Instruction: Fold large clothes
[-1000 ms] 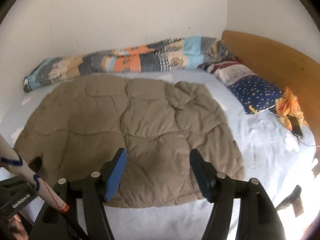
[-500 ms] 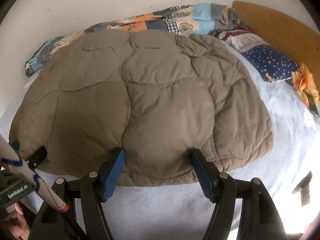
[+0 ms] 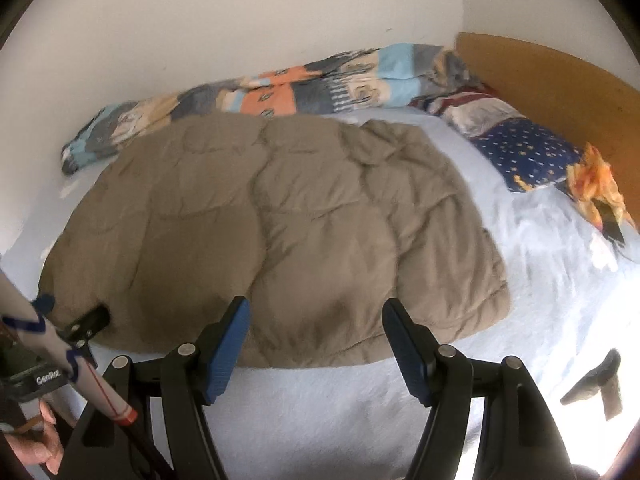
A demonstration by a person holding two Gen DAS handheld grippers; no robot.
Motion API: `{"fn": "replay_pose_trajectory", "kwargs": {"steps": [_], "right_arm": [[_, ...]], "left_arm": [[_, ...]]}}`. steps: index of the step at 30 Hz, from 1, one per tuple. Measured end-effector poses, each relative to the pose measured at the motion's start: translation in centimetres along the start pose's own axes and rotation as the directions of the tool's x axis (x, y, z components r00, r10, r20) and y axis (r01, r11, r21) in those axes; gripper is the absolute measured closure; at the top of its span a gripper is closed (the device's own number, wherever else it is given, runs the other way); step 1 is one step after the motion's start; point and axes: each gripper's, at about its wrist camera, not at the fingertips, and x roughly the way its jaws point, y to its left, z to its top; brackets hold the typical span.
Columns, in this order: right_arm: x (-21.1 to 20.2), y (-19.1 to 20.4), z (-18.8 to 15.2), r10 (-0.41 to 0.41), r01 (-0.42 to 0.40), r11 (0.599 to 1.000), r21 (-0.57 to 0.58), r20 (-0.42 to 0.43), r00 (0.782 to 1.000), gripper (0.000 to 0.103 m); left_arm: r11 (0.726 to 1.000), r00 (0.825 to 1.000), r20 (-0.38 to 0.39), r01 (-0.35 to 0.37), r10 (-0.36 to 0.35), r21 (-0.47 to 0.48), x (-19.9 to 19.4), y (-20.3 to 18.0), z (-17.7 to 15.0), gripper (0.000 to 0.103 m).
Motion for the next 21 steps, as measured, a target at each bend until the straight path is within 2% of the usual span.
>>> {"fn": "replay_pose_trajectory", "kwargs": {"steps": [3,5,7,9,17,21], "right_arm": [[1.1,-2.5,0.8,-0.025,0.027,0.994,0.106,-0.021,0.999,0.03],[2.2,-4.0,1.2,-0.041,0.047,0.984,0.169,-0.044,0.998,0.03],[3.6,-4.8,1.2,-0.003,0.022,0.976,0.217,-0.089,0.996,0.03],[5.3,-5.5,0.9,0.05,-0.008,0.963,0.268,-0.149,0.988,0.03],[5.9,-5.1,1.1,0.032,0.008,0.972,0.233,-0.17,0.985,0.026],[4.4,-4.3,0.8,-0.004,0.03,0.979,0.203,-0.132,0.991,0.026]], "left_arm": [[0.998,0.999,0.038,-0.023,0.025,-0.058,-0.4,1.4,0.5,0.002],[0.995,0.999,0.025,-0.026,0.028,-0.093,0.2,2.2,0.7,0.002],[0.994,0.999,-0.037,-0.008,0.004,-0.111,1.5,2.4,0.6,0.002],[0.995,0.998,-0.055,-0.022,0.016,-0.102,2.2,2.2,0.5,0.001],[0.996,0.998,-0.052,-0.031,0.027,-0.088,2.2,2.0,0.5,0.0],[0.996,0.999,-0.029,-0.017,0.015,-0.082,0.9,1.8,0.5,0.0]]}}
